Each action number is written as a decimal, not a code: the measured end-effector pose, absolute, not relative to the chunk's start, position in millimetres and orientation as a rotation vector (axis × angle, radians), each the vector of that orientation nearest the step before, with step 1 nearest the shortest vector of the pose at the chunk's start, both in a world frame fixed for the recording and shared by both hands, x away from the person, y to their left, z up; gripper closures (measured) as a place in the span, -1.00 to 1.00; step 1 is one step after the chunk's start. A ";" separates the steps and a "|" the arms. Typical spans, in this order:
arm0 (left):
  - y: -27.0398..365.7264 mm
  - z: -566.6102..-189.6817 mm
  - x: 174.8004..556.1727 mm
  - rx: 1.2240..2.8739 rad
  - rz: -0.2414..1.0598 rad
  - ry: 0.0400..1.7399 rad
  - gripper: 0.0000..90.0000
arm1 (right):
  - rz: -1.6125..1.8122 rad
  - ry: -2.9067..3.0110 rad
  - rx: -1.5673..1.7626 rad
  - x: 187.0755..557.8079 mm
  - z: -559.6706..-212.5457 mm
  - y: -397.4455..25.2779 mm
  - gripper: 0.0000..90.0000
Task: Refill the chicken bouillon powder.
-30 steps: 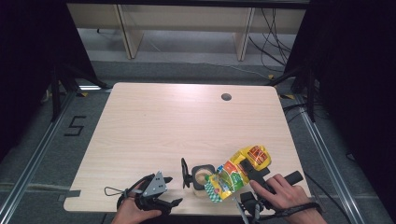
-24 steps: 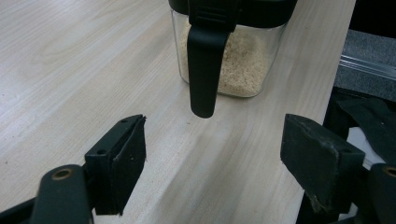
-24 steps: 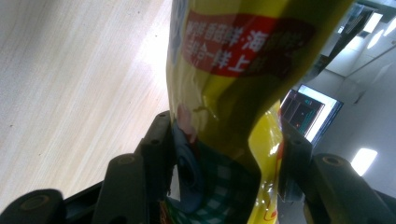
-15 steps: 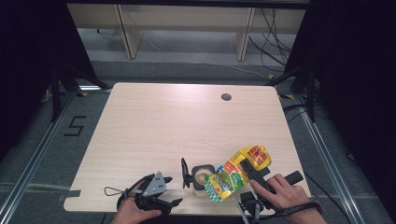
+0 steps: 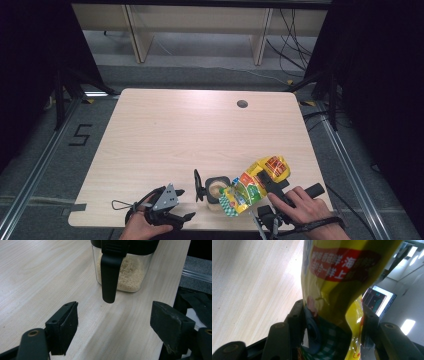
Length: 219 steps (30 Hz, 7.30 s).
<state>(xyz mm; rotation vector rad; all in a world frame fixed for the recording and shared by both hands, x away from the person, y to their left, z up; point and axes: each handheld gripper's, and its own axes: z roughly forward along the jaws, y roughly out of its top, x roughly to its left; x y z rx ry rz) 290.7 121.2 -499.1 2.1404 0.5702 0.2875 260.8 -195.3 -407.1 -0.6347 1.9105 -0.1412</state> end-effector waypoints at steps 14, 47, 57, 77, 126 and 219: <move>122.0 -498.3 290.9 2.164 0.302 0.560 -0.51 | -0.129 1.925 -0.618 264.7 -406.9 -198.1 0.14; 121.0 -499.6 290.9 2.154 0.304 0.560 -0.51 | 0.006 2.048 -0.480 281.4 -407.2 -214.3 0.28; 120.8 -499.6 290.6 2.148 0.289 0.568 -0.51 | 0.178 2.110 -0.346 292.0 -416.6 -216.7 0.37; 122.1 -498.1 291.6 2.158 0.299 0.543 -0.51 | 0.293 2.146 -0.307 296.6 -421.7 -231.8 0.44; 123.6 -497.5 291.2 2.150 0.301 0.565 -0.51 | 1.041 2.266 0.187 322.2 -450.6 -307.2 0.51; 126.5 -466.9 287.3 2.024 0.286 0.660 -0.42 | 0.869 2.257 0.829 260.8 -466.9 -336.4 -0.41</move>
